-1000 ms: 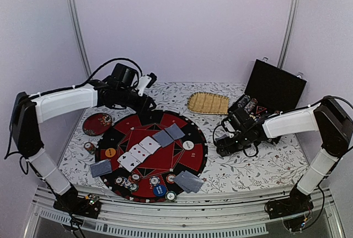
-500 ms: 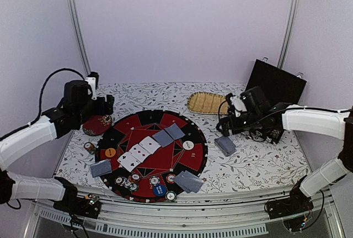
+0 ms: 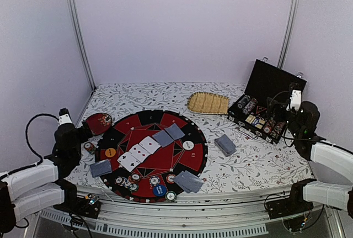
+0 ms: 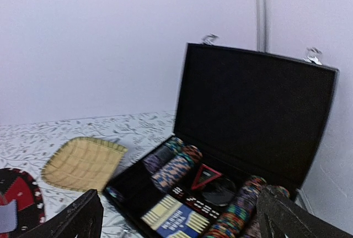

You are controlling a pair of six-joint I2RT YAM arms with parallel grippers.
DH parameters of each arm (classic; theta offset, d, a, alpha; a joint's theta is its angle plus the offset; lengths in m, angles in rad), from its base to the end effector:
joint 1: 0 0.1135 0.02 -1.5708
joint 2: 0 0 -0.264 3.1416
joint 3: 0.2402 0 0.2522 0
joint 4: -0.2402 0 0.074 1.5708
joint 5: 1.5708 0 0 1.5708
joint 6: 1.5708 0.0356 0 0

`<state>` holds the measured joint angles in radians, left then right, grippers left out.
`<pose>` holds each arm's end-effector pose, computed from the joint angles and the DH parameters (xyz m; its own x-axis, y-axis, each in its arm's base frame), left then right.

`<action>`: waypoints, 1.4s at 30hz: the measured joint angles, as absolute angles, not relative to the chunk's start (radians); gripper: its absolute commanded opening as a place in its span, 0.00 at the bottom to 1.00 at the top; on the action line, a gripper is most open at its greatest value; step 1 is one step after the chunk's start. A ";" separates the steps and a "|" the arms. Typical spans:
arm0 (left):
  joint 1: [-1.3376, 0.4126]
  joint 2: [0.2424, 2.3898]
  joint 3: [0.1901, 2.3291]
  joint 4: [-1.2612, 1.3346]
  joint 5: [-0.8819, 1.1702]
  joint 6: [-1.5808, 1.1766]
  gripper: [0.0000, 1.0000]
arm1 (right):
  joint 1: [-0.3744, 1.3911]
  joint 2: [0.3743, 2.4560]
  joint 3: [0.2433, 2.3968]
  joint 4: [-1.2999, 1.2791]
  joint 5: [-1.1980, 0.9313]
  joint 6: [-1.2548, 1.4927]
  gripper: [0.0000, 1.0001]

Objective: Distribute texas hold em gaming equipment
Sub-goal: Reset both arms

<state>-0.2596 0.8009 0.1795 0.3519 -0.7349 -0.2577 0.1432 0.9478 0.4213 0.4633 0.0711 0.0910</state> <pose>0.1677 -0.0198 0.1825 -0.1382 -0.1589 -0.9776 -0.4854 0.8712 -0.0730 0.2153 0.0285 0.2498 -0.0688 0.0817 -0.9943 -0.0662 0.9941 0.0862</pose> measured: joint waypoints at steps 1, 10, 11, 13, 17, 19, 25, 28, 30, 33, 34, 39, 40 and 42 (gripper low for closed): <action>-0.260 0.796 0.138 0.410 -0.744 -0.246 0.98 | 0.124 0.962 0.370 0.519 0.098 0.088 0.99; -0.228 0.933 0.010 0.840 -0.689 -0.130 0.98 | 0.027 1.246 0.192 0.957 0.191 0.051 0.99; -0.221 0.955 0.010 0.874 -0.679 -0.122 0.98 | 0.020 1.287 0.180 1.018 0.191 0.047 0.99; -0.197 1.022 0.010 0.969 -0.646 -0.108 0.98 | 0.010 1.380 0.159 1.142 0.171 0.041 0.99; -0.167 1.143 0.016 1.105 -0.580 -0.093 0.98 | 0.003 1.513 0.150 1.286 0.109 0.016 0.99; -0.160 1.213 0.034 1.166 -0.545 -0.079 0.98 | 0.003 1.524 0.156 1.303 0.069 -0.003 0.99; -0.150 1.306 0.149 1.190 -0.454 -0.039 0.98 | -0.003 1.527 0.224 1.304 -0.032 -0.047 0.99; -0.147 1.306 0.144 1.211 -0.421 -0.025 0.98 | -0.009 1.527 0.235 1.297 -0.053 -0.050 0.99; -0.146 1.293 0.110 1.244 -0.398 -0.016 0.98 | -0.010 1.527 0.236 1.291 -0.061 -0.050 0.99; -0.144 1.263 0.053 1.289 -0.384 -0.014 0.98 | -0.012 1.527 0.236 1.287 -0.064 -0.050 0.99; -0.143 1.258 0.037 1.311 -0.380 -0.012 0.98 | -0.013 1.527 0.236 1.286 -0.064 -0.050 0.99; -0.112 1.264 0.009 1.399 -0.364 -0.003 0.98 | -0.014 1.527 0.236 1.286 -0.064 -0.050 0.99; -0.101 1.278 0.010 1.418 -0.358 -0.001 0.98 | -0.014 1.527 0.236 1.286 -0.064 -0.050 0.99; -0.088 1.321 0.010 1.462 -0.352 0.000 0.98 | -0.014 1.527 0.236 1.286 -0.064 -0.050 0.99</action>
